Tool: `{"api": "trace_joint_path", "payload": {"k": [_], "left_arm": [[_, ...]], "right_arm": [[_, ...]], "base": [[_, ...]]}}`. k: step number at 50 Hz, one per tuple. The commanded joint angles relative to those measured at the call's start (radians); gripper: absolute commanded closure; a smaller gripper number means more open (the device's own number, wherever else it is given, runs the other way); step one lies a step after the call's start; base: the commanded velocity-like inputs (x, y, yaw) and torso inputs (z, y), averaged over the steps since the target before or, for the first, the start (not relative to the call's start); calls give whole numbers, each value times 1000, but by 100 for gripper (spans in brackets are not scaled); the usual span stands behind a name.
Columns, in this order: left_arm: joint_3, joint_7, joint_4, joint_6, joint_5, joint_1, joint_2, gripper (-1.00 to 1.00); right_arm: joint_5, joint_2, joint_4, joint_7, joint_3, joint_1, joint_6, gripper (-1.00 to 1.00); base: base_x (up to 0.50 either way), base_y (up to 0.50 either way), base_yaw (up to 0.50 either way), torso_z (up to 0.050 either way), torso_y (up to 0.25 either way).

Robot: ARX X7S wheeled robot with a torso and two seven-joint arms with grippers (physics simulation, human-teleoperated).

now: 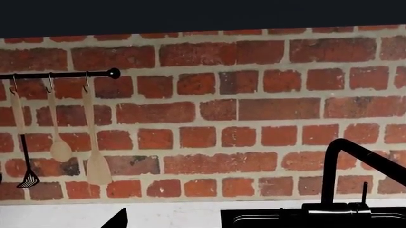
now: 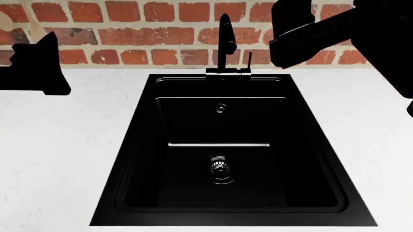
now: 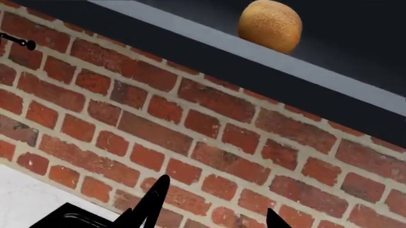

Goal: Pick the kiwi from the counter and place it in the cabinet.

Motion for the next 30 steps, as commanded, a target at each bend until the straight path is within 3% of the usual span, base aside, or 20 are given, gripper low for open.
{"api": "trace_joint_path", "payload": {"k": [1,30], "left_arm": [[13,2,-5,-2,2,-13,-1,-100],[70,20,16,-30,3,-52,2,-100]], "right_arm": [[12,24,-30,11,-1,-51,-17,-100],[-115,8,-66,-88,6,-197,-65,-100]], "base": [[0,0,0,0,0],[0,0,0,0,0]]}}
